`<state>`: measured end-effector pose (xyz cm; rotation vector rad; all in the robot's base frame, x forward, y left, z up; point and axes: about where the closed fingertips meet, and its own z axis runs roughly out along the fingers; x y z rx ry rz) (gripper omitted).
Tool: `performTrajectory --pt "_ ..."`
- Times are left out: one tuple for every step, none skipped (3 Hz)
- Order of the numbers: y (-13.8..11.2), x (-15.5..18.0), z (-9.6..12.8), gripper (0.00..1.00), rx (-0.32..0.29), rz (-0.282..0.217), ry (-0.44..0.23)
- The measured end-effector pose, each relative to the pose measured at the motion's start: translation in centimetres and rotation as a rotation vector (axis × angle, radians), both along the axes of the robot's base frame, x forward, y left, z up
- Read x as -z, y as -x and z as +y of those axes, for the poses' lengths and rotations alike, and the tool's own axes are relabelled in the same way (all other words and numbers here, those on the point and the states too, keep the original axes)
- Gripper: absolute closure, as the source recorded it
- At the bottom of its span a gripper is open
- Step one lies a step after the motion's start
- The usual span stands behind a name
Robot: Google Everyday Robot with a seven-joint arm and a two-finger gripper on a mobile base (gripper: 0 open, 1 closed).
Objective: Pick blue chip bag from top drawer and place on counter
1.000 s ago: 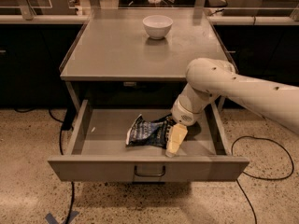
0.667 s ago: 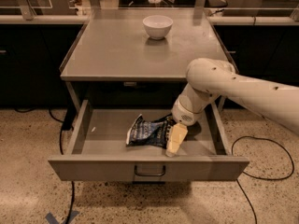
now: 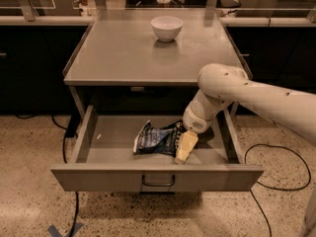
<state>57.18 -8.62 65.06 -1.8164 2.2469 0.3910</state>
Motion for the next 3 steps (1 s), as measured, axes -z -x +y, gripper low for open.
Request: performTrajectory --pt "0.34 1.19 0.59 0.00 -0.015 -0.030 -0.022" --pt "0.52 1.27 1.04 0.00 -0.014 -0.049 -0.026" --pt "0.52 1.26 1.05 0.00 -0.014 -0.049 -0.027"
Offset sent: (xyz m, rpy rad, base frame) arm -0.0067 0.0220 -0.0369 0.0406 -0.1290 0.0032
